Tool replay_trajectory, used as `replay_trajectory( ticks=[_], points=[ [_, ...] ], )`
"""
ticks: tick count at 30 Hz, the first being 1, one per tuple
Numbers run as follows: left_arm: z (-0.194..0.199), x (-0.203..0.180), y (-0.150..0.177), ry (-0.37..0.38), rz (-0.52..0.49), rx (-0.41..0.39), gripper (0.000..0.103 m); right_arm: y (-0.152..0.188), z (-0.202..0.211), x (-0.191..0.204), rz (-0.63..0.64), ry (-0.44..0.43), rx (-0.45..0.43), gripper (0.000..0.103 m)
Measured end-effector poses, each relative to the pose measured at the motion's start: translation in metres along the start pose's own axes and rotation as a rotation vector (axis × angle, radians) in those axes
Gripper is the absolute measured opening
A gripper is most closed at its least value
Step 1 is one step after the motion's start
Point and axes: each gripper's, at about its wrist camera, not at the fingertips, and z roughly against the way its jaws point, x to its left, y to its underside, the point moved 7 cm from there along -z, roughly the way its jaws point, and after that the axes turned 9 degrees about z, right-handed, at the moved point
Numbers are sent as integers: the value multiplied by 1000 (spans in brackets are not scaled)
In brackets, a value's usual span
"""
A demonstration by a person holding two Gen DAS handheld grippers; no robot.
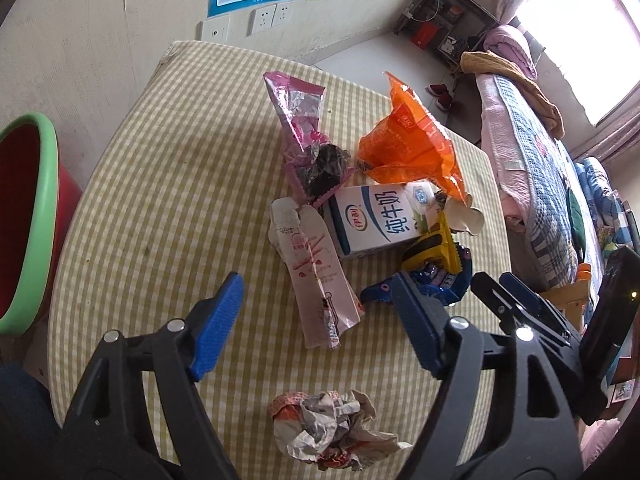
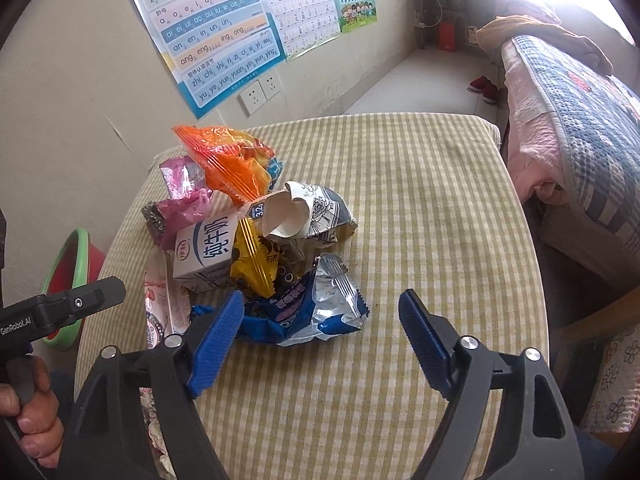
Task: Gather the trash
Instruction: 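Grasp the white-pink paper strip with left tool while right tool grasps silver-blue wrapper, then carry both held wrappers over the red bin and open both tools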
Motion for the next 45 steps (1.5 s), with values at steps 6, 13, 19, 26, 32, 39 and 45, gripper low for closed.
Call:
replay_trajectory(
  ticks=[6, 13, 19, 26, 32, 39, 45],
  points=[
    [-19, 4, -1, -8, 16, 37, 65, 3, -17, -3, -15, -23, 30, 62],
    [-38, 5, 3, -4, 25, 86, 53, 7, -28, -3, -29, -57, 55, 48],
    [-44, -3, 6, 24, 5, 102, 34, 14, -34, -1, -46, -91, 80, 22],
    [-40, -8, 6, 33, 4, 94, 14, 14, -24, -2, -47, -95, 68, 8],
    [-24, -5, 7, 42, -7, 75, 12, 11, -12, 0, -39, -78, 56, 7],
    [4, 0, 8, 47, -19, 35, 12, 8, 11, 4, -22, -47, 24, 7],
    [32, 8, 8, 65, -13, -5, 12, 11, 32, 8, -9, -27, -2, 7]
  ],
)
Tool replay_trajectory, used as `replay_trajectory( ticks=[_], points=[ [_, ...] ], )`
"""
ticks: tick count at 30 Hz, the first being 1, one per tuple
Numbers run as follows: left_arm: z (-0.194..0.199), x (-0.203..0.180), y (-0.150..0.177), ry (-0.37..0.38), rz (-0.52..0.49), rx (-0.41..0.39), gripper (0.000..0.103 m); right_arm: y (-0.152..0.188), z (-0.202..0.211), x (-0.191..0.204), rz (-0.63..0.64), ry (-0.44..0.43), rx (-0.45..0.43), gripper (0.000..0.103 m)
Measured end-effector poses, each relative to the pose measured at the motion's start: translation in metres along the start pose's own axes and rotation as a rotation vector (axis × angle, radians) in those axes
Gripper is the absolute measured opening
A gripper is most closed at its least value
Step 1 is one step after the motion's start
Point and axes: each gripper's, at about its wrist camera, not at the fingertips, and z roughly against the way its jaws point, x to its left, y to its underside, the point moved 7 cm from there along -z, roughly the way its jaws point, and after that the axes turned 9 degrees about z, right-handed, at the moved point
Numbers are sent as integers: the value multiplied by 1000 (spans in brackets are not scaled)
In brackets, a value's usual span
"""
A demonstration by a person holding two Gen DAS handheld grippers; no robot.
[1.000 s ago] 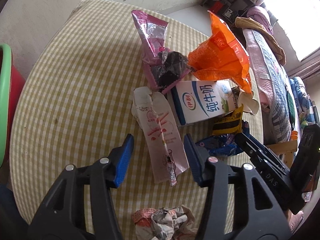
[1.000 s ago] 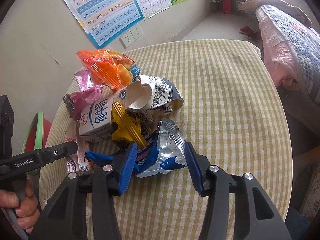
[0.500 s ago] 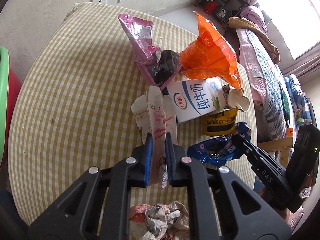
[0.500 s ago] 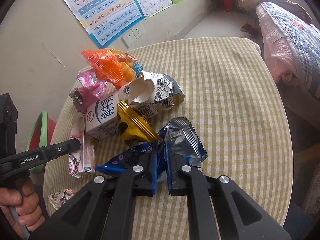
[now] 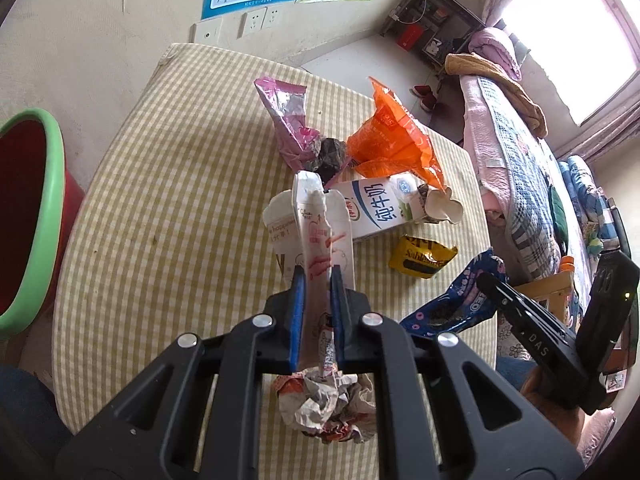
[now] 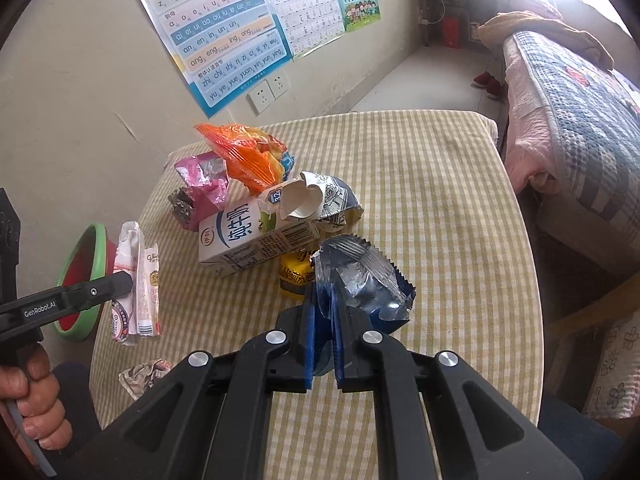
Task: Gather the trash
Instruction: 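Carry both held wrappers over the red bin and open both tools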
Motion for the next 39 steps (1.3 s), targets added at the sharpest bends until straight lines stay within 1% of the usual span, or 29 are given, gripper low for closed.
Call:
replay_trajectory(
  ticks=[4, 11, 18, 31, 39],
  points=[
    [16, 1, 3, 8, -3, -26, 12, -1, 14, 9, 13, 2, -20, 6],
    [39, 3, 5, 19, -12, -68, 12, -13, 34, 32, 47, -8, -66, 6],
    [62, 16, 2, 30, 10, -105, 12, -23, 41, 64, 98, -37, -89, 6],
    [102, 79, -12, 15, 101, -177, 12, -39, 27, 149, 230, -111, -85, 6],
    [123, 130, -25, -10, 174, -226, 12, -55, 9, 209, 313, -165, -76, 6]
  ],
)
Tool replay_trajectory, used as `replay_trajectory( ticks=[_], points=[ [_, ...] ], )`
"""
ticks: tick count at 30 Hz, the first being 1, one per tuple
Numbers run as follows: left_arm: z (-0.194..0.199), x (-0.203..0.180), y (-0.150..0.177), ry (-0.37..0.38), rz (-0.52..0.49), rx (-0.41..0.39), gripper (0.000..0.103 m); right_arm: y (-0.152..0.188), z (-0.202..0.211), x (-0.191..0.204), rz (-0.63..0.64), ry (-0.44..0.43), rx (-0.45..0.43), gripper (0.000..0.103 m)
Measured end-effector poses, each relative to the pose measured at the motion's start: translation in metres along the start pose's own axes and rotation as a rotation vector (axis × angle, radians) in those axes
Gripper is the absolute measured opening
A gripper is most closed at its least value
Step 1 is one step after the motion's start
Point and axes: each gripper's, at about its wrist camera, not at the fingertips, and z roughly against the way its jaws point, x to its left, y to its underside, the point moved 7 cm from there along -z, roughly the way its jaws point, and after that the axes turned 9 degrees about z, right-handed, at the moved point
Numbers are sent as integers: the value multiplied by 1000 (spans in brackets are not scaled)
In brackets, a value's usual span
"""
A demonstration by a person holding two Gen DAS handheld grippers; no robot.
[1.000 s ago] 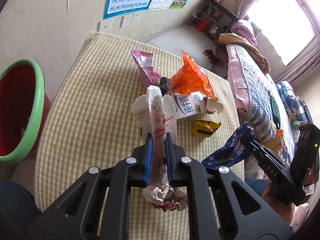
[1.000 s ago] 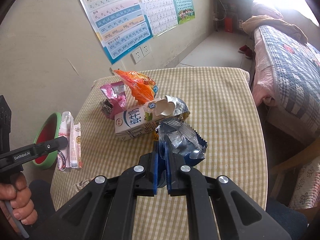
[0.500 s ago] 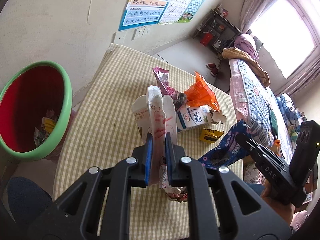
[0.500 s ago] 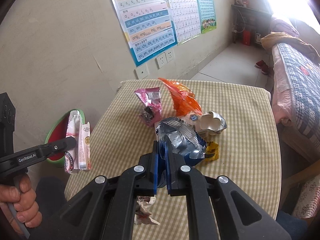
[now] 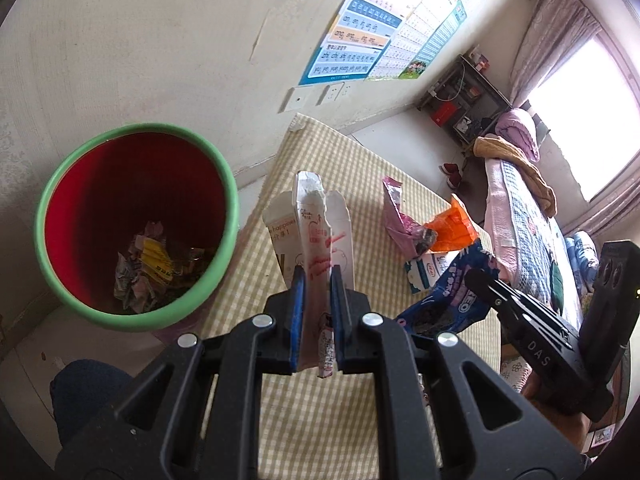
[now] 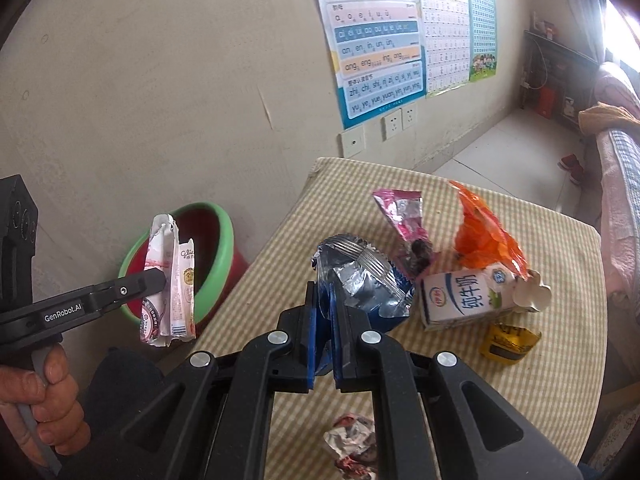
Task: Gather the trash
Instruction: 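Carry both held wrappers over the red bin and open both tools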
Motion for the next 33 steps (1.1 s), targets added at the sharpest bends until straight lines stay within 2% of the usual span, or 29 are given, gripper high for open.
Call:
replay_trajectory(
  ticks=[13, 23, 33],
  points=[
    [23, 84, -36, -52, 133, -79, 12, -43, -47, 74, 111, -82, 2, 6],
    [28, 125, -47, -75, 198, -99, 12, -68, -81, 129, 188, -142, 1, 6],
    [28, 159, -59, -97, 250, -122, 12, -75, -119, 162, 244, -175, 38, 6]
  ],
)
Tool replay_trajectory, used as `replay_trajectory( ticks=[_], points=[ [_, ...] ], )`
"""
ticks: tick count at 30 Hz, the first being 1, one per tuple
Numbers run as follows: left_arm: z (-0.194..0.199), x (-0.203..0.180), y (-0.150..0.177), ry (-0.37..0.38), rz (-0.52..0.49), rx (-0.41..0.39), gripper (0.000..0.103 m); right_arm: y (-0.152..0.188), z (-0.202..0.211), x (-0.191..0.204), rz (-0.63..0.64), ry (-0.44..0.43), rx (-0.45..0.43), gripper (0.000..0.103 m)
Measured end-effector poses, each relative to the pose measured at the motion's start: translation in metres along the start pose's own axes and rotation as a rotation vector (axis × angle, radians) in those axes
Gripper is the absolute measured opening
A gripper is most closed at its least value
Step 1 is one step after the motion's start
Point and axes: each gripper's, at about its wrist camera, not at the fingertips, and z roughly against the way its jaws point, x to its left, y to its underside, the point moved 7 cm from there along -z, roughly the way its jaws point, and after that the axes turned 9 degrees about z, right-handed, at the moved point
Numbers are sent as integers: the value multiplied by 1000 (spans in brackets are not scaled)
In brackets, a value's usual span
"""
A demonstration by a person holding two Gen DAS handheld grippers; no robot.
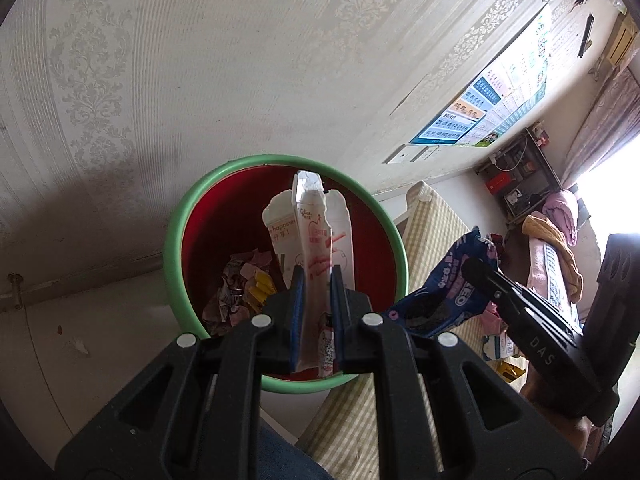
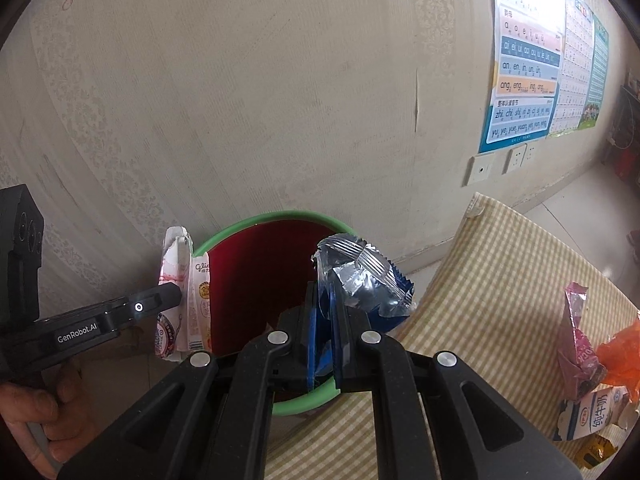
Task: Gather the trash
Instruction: 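Carry both held wrappers over the red bin and open both tools, then move both open tools back to the table toward the pink bag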
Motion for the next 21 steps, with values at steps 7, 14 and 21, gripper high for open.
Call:
replay_trajectory(
  ticks=[7, 14, 21],
  points=[
    [-5, 17, -3, 2, 30, 11, 21, 0, -27, 19, 35, -35, 49, 12],
    [-2, 27, -4, 3, 59, -5, 66, 6, -32, 19, 25, -22, 57, 54],
    [10, 23, -2, 9, 45, -24, 84, 6, -18, 14, 16, 5, 40, 75]
  ],
)
